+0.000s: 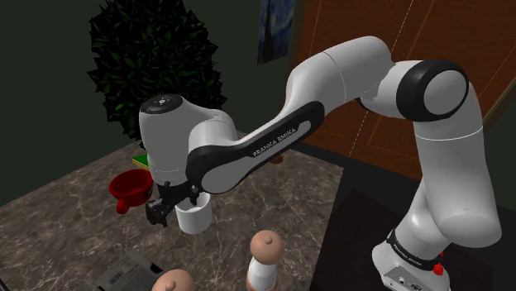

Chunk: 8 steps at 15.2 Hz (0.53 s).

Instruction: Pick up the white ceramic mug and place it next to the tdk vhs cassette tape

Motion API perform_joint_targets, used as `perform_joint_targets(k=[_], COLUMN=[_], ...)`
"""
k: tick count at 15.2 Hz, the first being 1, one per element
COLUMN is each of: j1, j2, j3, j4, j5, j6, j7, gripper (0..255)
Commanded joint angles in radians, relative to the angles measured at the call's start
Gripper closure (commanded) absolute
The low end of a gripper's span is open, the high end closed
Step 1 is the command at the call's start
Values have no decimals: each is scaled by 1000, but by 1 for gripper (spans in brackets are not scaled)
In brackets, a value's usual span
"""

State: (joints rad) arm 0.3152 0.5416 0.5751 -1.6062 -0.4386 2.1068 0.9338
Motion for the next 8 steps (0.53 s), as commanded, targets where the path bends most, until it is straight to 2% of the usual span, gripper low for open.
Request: perform_joint_targets(k=[1,4,8], j1=[-3,-8,-8], j2=[-17,-58,-58], j3=[7,25,25], j4=[9,42,42], j5=[11,41,41], j6=[-23,-92,-92], j7=[-7,-24,-24], gripper=[0,0,0])
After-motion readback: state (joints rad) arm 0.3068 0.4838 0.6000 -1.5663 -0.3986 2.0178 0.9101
